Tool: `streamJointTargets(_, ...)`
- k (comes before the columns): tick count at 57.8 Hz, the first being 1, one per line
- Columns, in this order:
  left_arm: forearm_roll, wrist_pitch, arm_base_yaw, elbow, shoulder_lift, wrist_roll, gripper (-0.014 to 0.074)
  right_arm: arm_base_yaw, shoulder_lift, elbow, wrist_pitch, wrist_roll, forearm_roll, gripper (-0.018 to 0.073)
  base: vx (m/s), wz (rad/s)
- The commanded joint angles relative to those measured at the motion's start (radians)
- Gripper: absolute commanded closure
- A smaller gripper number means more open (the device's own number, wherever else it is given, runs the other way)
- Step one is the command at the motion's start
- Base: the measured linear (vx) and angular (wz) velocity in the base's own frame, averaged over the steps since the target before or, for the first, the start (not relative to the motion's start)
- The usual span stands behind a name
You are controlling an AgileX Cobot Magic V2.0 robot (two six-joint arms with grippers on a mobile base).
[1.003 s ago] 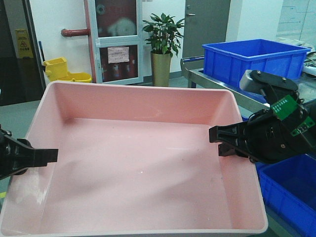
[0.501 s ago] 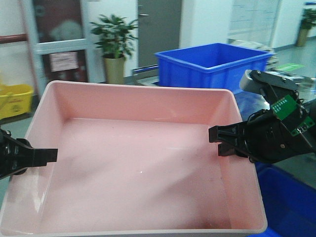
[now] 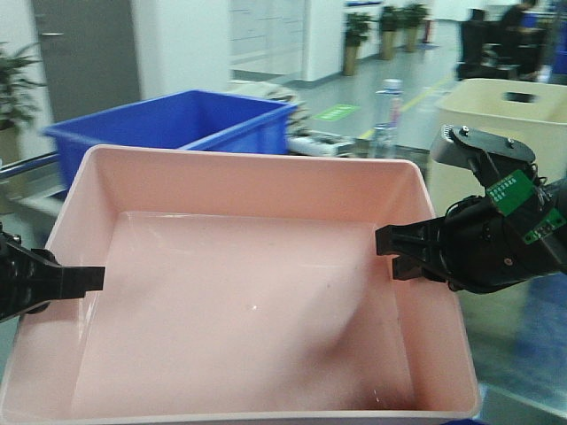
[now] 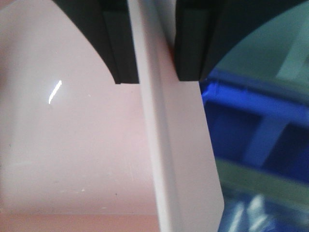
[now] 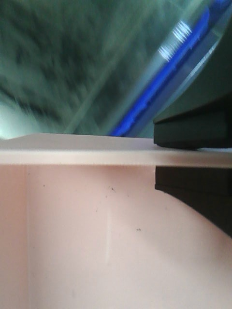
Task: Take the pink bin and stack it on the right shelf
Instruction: 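Hold the pink bin with both grippers while the base drives to the table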
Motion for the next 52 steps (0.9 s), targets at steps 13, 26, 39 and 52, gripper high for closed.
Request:
streamJointTargets(13, 0.007, -0.051, 0.004, -0.03, -0.029, 0.021, 0.0604, -0.019, -0.034, -0.035, -0.096, -0.013, -0.067, 0.0568, 0.37, -0.71)
streamJointTargets(26, 0.007, -0.051, 0.004, -0.03, -0.029, 0.021, 0.0604, -0.019, -0.034, -0.035, -0.096, -0.013, -0.067, 0.0568, 0.33, -0.64)
streamJointTargets(39, 0.007, -0.051, 0.004, -0.03, -0.029, 0.021, 0.0604, -0.019, -0.034, -0.035, -0.096, -0.013, -0.067, 0.0568, 0.27, -0.54)
streamJointTargets(52, 0.007, -0.051, 0.004, -0.03, -0.029, 0.021, 0.0604, -0.019, -0.034, -0.035, -0.096, -0.013, -0.067, 0.0568, 0.21, -0.41)
